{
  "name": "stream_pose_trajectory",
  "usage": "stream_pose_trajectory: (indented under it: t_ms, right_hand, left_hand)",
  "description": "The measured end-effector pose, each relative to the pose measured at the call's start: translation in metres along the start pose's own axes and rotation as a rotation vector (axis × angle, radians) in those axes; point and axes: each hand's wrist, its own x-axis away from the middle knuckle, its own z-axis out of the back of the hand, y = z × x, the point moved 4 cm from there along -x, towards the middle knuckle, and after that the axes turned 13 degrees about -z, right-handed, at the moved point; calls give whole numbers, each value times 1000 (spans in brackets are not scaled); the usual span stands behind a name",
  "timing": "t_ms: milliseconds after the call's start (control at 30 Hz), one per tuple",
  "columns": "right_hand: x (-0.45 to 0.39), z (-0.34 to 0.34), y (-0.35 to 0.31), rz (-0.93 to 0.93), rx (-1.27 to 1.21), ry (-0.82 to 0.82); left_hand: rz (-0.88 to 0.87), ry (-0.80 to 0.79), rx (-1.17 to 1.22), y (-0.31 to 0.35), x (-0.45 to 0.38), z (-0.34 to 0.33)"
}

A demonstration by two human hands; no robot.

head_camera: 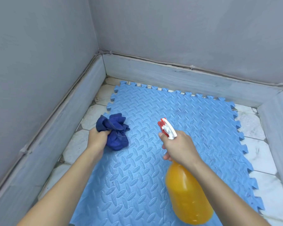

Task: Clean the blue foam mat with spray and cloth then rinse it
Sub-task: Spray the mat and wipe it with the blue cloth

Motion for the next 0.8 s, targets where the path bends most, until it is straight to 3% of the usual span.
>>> stream_pose_trajectory:
  t_ms: [133,333,533,667,800]
  right_hand:
    - [7,9,10,-20,-57,50]
    - [17,28,41,-111,-87,98]
    - [26,65,83,-207,-176,237]
    - [32,88,100,-256,-279,316]
    - [32,100,105,-291,-325,363]
  left_hand:
    - [-307,-302,-226,13,14,-11]
    - [-504,-540,-699,-15,23,-22]
    - [-687,-576,-1013,-32,38,-27]
    - [-777,-566,-1037,-27,52,-43]
    - [-806,-742,-1134,-32,62,-63]
